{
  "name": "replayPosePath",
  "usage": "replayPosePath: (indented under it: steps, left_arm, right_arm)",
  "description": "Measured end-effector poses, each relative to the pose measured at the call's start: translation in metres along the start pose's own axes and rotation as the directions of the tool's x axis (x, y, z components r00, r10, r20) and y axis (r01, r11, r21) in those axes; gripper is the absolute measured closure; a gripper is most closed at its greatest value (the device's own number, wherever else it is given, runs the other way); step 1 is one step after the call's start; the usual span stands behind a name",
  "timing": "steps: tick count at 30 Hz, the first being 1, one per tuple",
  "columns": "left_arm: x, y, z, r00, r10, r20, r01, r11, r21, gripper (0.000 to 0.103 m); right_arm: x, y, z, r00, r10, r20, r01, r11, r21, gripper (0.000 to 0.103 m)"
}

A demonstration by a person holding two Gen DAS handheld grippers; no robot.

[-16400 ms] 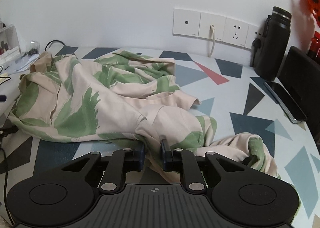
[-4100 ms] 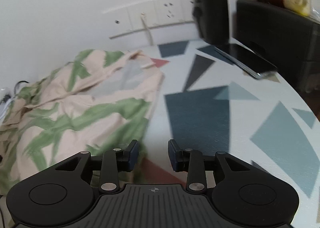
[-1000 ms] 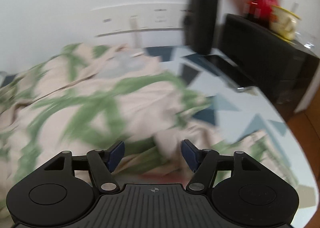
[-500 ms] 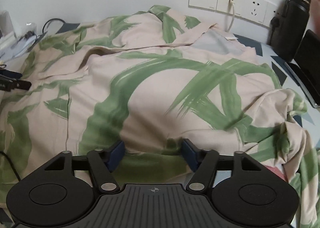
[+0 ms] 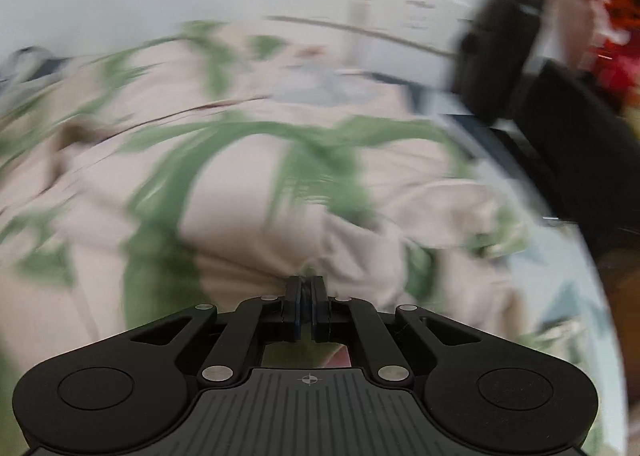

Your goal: Fold clothes

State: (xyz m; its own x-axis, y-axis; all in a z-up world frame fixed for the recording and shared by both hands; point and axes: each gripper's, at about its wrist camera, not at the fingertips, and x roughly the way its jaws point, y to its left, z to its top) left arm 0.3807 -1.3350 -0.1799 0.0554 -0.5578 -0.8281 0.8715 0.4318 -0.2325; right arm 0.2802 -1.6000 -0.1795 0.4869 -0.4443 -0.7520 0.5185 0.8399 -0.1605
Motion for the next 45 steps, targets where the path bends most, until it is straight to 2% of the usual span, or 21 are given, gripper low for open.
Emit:
replayPosePath:
  steps: [2, 3, 5, 6, 8, 12, 16, 18, 20, 23, 24, 25, 26, 30, 32, 36, 40, 41, 42, 43, 45]
  left_arm:
    - [0.009, -0.022, 0.006, 0.999, -0.045, -0.01, 0.046, 0.999, 0.027, 0.078]
    - [0.011, -0.029, 0.01, 0.998, -0.061, -0.009, 0.061, 0.998, 0.034, 0.066]
    - [0.002, -0.029, 0.015, 0.996, -0.081, 0.024, 0.08, 0.996, 0.03, 0.058]
    - [-0.005, -0.024, 0.017, 0.995, -0.088, 0.049, 0.087, 0.996, 0.02, 0.046]
    - [-0.023, -0.004, 0.02, 0.991, -0.065, 0.114, 0.068, 0.998, -0.018, 0.034]
    - [-0.049, 0.056, 0.026, 0.974, 0.13, 0.184, -0.106, 0.985, -0.138, 0.034]
    - [-0.046, 0.114, 0.025, 0.912, 0.382, 0.149, -0.351, 0.915, -0.199, 0.032]
    - [-0.035, 0.132, 0.024, 0.891, 0.445, 0.094, -0.425, 0.888, -0.178, 0.032]
    - [-0.024, 0.142, 0.019, 0.886, 0.459, 0.062, -0.444, 0.88, -0.171, 0.03]
    - [-0.029, 0.144, 0.011, 0.907, 0.413, 0.084, -0.387, 0.896, -0.219, 0.049]
    - [-0.031, 0.143, 0.011, 0.914, 0.396, 0.083, -0.37, 0.901, -0.227, 0.063]
    - [-0.032, 0.138, 0.01, 0.921, 0.38, 0.079, -0.356, 0.909, -0.217, 0.082]
    - [-0.034, 0.131, 0.009, 0.93, 0.36, 0.075, -0.34, 0.919, -0.2, 0.092]
    - [-0.04, 0.105, -0.006, 0.959, 0.277, 0.05, -0.267, 0.951, -0.154, 0.097]
    - [-0.044, 0.092, -0.018, 0.984, 0.174, 0.033, -0.166, 0.972, -0.165, 0.097]
    - [-0.052, 0.05, -0.049, 1.0, 0.029, -0.012, -0.03, 0.989, -0.146, 0.097]
    - [-0.053, 0.026, -0.064, 1.0, 0.011, -0.02, -0.013, 0.991, -0.132, 0.089]
    - [-0.054, 0.024, -0.064, 1.0, 0.02, -0.014, -0.021, 0.99, -0.138, 0.085]
    - [-0.054, 0.025, -0.062, 0.999, 0.035, -0.002, -0.035, 0.989, -0.144, 0.064]
    - [-0.055, 0.026, -0.058, 0.998, 0.054, 0.014, -0.051, 0.987, -0.151, 0.033]
    - [-0.053, 0.031, -0.047, 0.995, 0.085, 0.05, -0.076, 0.985, -0.152, 0.025]
  right_arm:
    - [0.008, -0.02, 0.006, 0.996, -0.083, -0.024, 0.085, 0.995, 0.051, 0.099]
    - [0.01, -0.03, 0.008, 0.995, -0.091, -0.035, 0.094, 0.992, 0.086, 0.093]
    - [-0.001, -0.042, 0.007, 0.997, -0.067, -0.024, 0.069, 0.987, 0.145, 0.073]
    - [-0.007, -0.039, 0.004, 0.999, -0.046, -0.02, 0.049, 0.987, 0.154, 0.061]
    - [-0.02, -0.035, -0.004, 1.0, -0.005, -0.011, 0.007, 0.985, 0.174, 0.056]
    - [-0.043, -0.026, -0.021, 0.997, 0.078, 0.006, -0.077, 0.974, 0.212, 0.049]
    - [-0.053, 0.003, -0.044, 0.984, 0.165, -0.066, -0.144, 0.956, 0.256, 0.04]
    - [-0.056, 0.019, -0.051, 0.978, 0.182, -0.099, -0.156, 0.963, 0.22, 0.037]
    - [-0.059, 0.034, -0.055, 0.98, 0.164, -0.114, -0.146, 0.978, 0.146, 0.035]
    - [-0.063, 0.043, -0.054, 0.978, 0.179, -0.111, -0.17, 0.982, 0.087, 0.061]
    - [-0.064, 0.043, -0.053, 0.979, 0.172, -0.108, -0.165, 0.984, 0.071, 0.076]
    - [-0.065, 0.042, -0.052, 0.981, 0.165, -0.105, -0.16, 0.985, 0.056, 0.084]
    - [-0.064, 0.039, -0.052, 0.981, 0.163, -0.104, -0.159, 0.986, 0.049, 0.088]
    - [-0.058, 0.019, -0.05, 0.986, 0.141, -0.088, -0.139, 0.99, 0.032, 0.09]
    - [-0.053, 0.009, -0.048, 0.992, 0.094, -0.085, -0.093, 0.995, 0.017, 0.092]
    - [-0.04, -0.019, -0.05, 0.997, -0.015, -0.077, 0.015, 1.0, 0.003, 0.095]
    - [-0.032, -0.046, -0.053, 0.992, -0.099, -0.079, 0.103, 0.993, 0.058, 0.093]
    - [-0.032, -0.05, -0.054, 0.992, -0.1, -0.083, 0.107, 0.99, 0.088, 0.087]
    - [-0.034, -0.053, -0.054, 0.992, -0.095, -0.085, 0.104, 0.987, 0.119, 0.08]
    - [-0.037, -0.053, -0.055, 0.993, -0.089, -0.08, 0.1, 0.985, 0.144, 0.077]
    - [-0.044, -0.047, -0.055, 0.997, -0.068, -0.046, 0.075, 0.983, 0.165, 0.062]
